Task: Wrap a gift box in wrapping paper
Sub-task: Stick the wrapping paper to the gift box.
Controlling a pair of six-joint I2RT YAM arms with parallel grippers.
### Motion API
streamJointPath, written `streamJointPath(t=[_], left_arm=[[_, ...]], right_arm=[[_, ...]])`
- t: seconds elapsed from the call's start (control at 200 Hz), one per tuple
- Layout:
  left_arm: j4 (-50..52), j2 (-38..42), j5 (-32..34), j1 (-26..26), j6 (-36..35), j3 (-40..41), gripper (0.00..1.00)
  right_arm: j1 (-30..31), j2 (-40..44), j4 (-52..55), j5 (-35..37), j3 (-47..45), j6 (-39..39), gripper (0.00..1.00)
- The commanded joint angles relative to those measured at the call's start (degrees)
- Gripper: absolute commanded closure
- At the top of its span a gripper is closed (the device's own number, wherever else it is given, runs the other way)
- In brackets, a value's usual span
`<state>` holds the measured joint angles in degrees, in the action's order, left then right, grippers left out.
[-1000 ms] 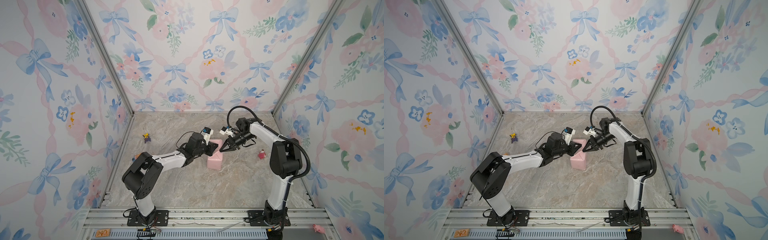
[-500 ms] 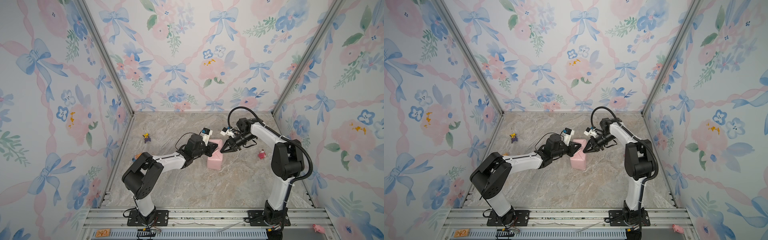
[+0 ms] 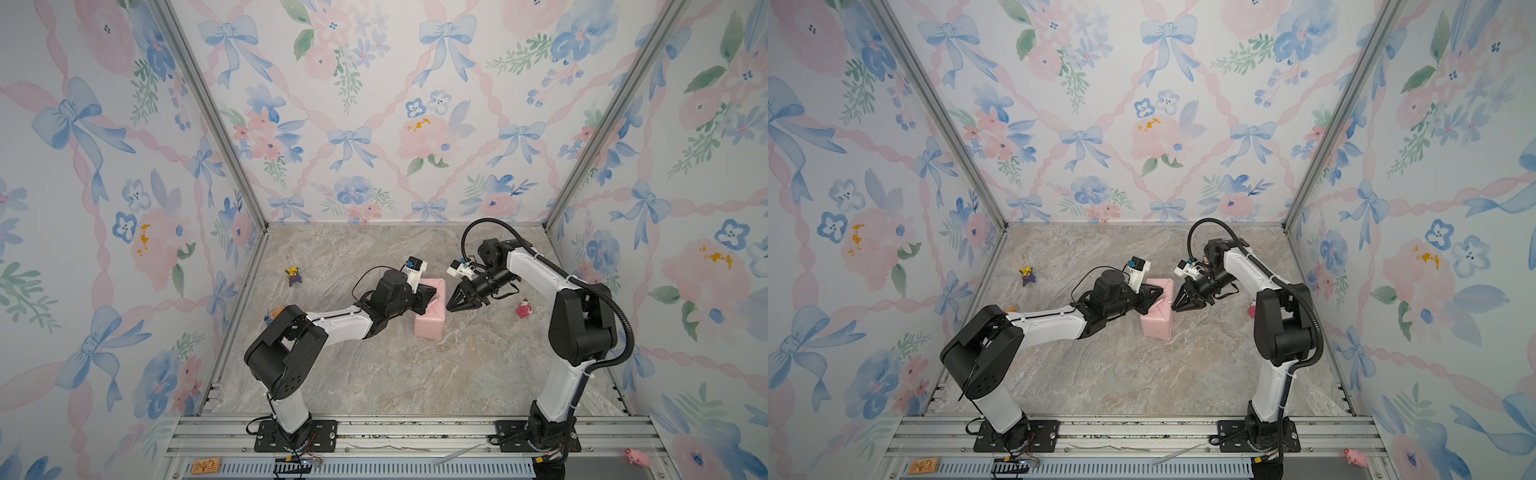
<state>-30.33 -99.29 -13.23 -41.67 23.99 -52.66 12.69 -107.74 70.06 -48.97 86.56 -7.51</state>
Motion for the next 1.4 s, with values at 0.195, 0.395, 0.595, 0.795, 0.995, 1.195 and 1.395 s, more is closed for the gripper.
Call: streamJointPath(t=[0.195,0.395,0.595,0.795,0.995,1.195,1.395], left_arm=[[11.4,-2.5,7.4,-2.3,-5.4,1.7,0.86],[13.6,-1.8,11.6,-3.9,-8.3,2.0,0.86],[15.6,-1.5,14.5,-5.0,-10.7,2.1,0.86],[16.1,-1.2,15.4,-5.6,-11.5,2.2,0.86],[16.2,-1.2,15.5,-5.7,-11.4,2.3,0.86],[16.2,-1.2,15.6,-5.7,-11.4,2.2,0.86],[16.2,-1.3,15.7,-5.7,-11.5,2.2,0.86]], right_arm=[[-3.5,9.0,-4.6,10.2,0.1,13.1,0.63],[-2.0,8.8,-9.6,11.4,0.5,17.8,0.58],[1.5,7.6,-14.5,12.1,0.2,21.1,0.55],[4.4,4.8,-14.5,14.4,1.6,21.7,0.53],[6.0,3.0,-15.4,13.3,0.9,21.8,0.54],[6.1,2.7,-16.5,13.9,-2.9,22.4,0.59],[4.4,5.1,-19.5,14.0,-9.2,23.6,0.66]])
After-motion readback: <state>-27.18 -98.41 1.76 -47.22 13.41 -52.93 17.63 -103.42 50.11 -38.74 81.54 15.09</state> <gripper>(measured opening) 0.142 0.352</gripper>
